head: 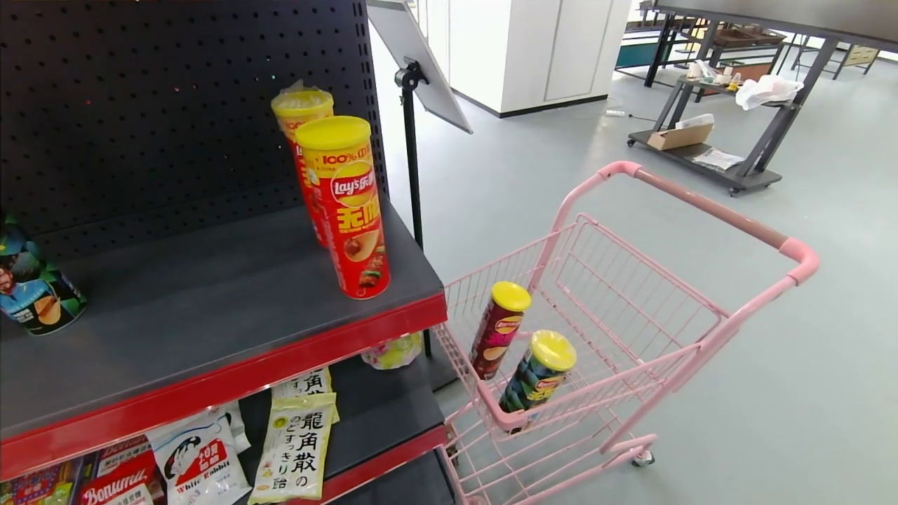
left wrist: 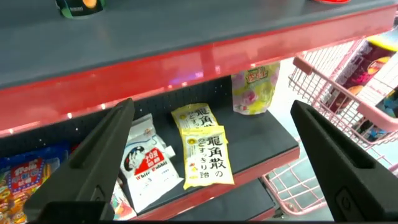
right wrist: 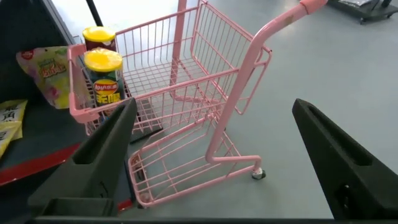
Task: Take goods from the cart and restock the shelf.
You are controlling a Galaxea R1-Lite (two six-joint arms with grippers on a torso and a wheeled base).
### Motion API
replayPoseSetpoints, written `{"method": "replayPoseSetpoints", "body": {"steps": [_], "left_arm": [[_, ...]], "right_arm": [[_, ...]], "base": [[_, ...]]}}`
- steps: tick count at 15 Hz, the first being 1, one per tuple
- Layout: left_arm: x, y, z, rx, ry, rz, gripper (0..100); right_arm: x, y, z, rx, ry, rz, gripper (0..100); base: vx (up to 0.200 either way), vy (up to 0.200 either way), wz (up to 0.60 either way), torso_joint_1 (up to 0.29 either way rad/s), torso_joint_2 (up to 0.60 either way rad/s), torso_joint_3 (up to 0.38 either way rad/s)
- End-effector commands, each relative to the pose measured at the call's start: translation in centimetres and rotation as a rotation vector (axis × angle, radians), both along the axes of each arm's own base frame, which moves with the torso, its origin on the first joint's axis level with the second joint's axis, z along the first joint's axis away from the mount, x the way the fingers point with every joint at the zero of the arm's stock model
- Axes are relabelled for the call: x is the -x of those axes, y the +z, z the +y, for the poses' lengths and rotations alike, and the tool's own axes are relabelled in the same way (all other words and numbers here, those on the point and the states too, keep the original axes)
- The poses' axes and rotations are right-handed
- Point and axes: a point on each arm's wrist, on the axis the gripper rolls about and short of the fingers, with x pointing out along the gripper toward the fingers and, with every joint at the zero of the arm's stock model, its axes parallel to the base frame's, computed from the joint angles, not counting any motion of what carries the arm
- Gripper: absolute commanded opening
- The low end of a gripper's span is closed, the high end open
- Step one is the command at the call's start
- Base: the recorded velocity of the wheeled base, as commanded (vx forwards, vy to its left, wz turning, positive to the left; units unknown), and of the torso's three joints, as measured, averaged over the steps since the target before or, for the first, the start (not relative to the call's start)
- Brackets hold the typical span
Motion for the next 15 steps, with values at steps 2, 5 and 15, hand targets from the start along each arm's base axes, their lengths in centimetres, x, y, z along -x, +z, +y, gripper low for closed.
{"method": "replayPoseSetpoints", "body": {"steps": [2, 5, 15], "left_arm": [[0.0, 0.0, 0.0, 0.000, 0.000, 0.001, 100], [0.0, 0.0, 0.0, 0.000, 0.000, 0.001, 100], [0.0, 0.0, 0.0, 0.000, 0.000, 0.001, 100]], "right_arm": [[0.0, 0.0, 0.0, 0.000, 0.000, 0.000, 100], [0.0, 0.0, 0.0, 0.000, 0.000, 0.000, 100], [0.3, 1.4, 0.0, 0.000, 0.020, -0.037, 100]], "base": [[0.000, 0.000, 0.00, -0.141, 0.39, 0.239], [0.000, 0.000, 0.00, -0.162, 0.46, 0.294], [0.000, 0.000, 0.00, -0.093, 0.29, 0.190]]}}
